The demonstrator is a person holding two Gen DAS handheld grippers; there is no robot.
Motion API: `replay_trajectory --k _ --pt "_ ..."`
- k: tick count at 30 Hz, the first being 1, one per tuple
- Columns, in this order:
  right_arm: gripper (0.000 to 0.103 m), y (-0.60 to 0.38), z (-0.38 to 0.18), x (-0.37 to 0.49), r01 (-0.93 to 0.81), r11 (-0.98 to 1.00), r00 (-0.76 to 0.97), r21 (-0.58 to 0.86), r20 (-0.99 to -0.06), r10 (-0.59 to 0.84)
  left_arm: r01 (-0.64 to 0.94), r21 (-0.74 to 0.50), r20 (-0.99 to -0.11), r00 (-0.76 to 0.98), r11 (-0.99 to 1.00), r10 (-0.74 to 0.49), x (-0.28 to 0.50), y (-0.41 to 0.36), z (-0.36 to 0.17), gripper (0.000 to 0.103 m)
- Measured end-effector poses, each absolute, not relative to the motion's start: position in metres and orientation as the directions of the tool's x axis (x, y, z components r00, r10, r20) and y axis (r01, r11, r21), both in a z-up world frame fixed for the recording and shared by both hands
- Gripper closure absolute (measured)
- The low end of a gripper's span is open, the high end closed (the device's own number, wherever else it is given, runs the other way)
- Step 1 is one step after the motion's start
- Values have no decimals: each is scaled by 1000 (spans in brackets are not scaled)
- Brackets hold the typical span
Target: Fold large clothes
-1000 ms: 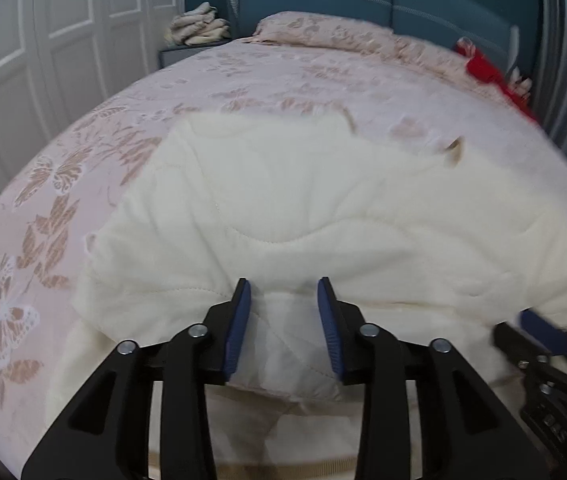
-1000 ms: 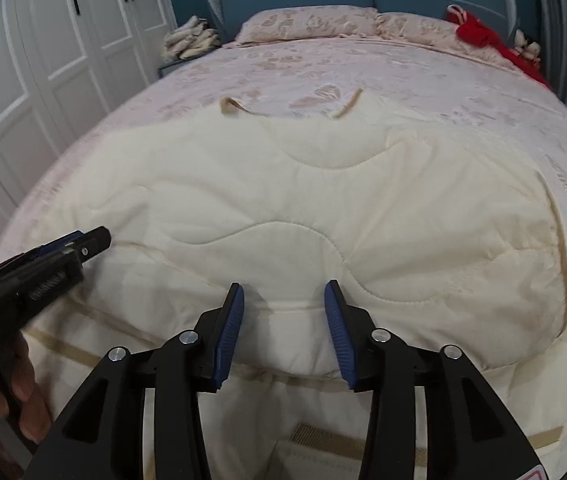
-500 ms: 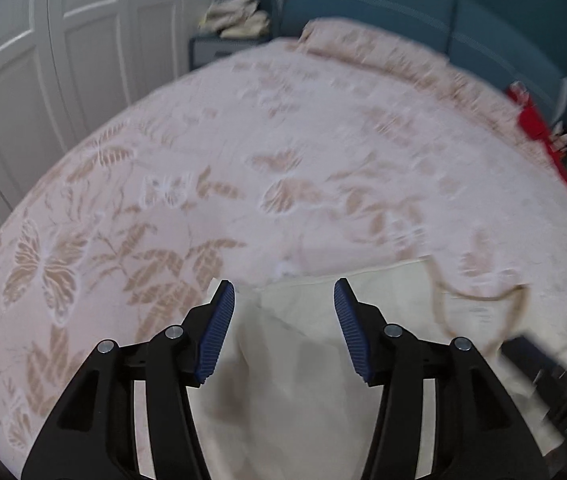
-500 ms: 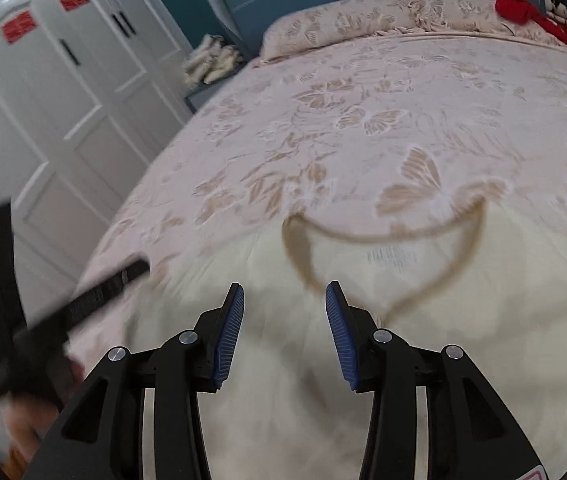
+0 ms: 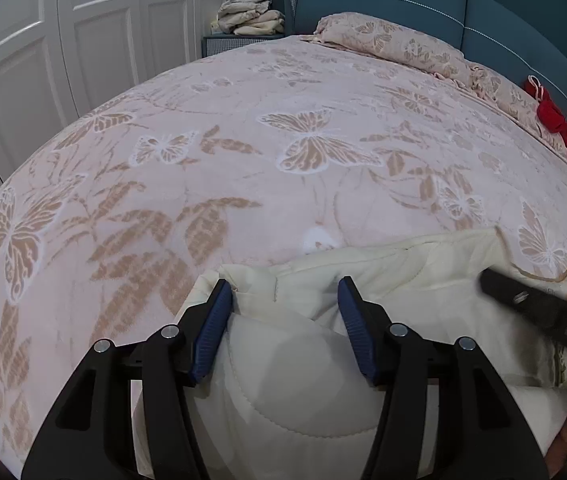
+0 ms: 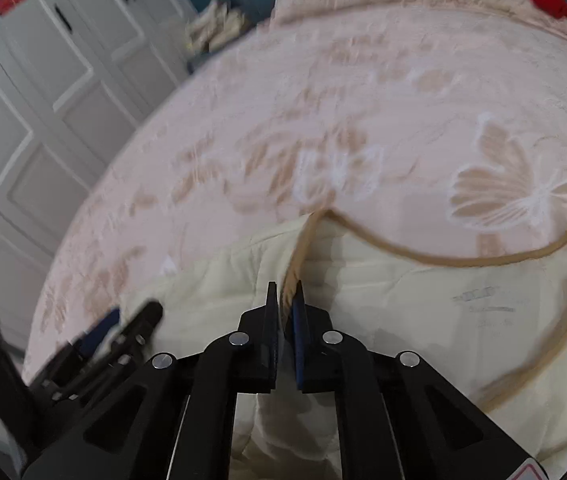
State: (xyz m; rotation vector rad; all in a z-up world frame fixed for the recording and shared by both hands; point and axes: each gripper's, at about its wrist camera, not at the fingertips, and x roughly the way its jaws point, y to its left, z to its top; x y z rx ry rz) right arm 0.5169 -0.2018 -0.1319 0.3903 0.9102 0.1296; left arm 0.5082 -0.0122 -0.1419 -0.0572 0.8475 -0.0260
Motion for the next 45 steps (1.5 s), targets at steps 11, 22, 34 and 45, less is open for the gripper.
replay_trajectory --k 11,22,34,45 --pt "99 -226 -123 496 253 926 661 280 -749 46 -3 16 -753 658 1000 14 512 -23 -147 47" --pt "52 -394 -88 381 424 817 720 391 -693 -42 200 -211 -690 663 957 -290 481 -60 -60 9" --pt "57 -447 -143 366 485 781 685 393 -726 -60 374 -274 -841 354 886 -409 514 -251 -110 14" --pt "55 -438 -150 370 480 806 691 346 -716 -104 412 -127 -869 392 902 -302 507 -274 -133 103"
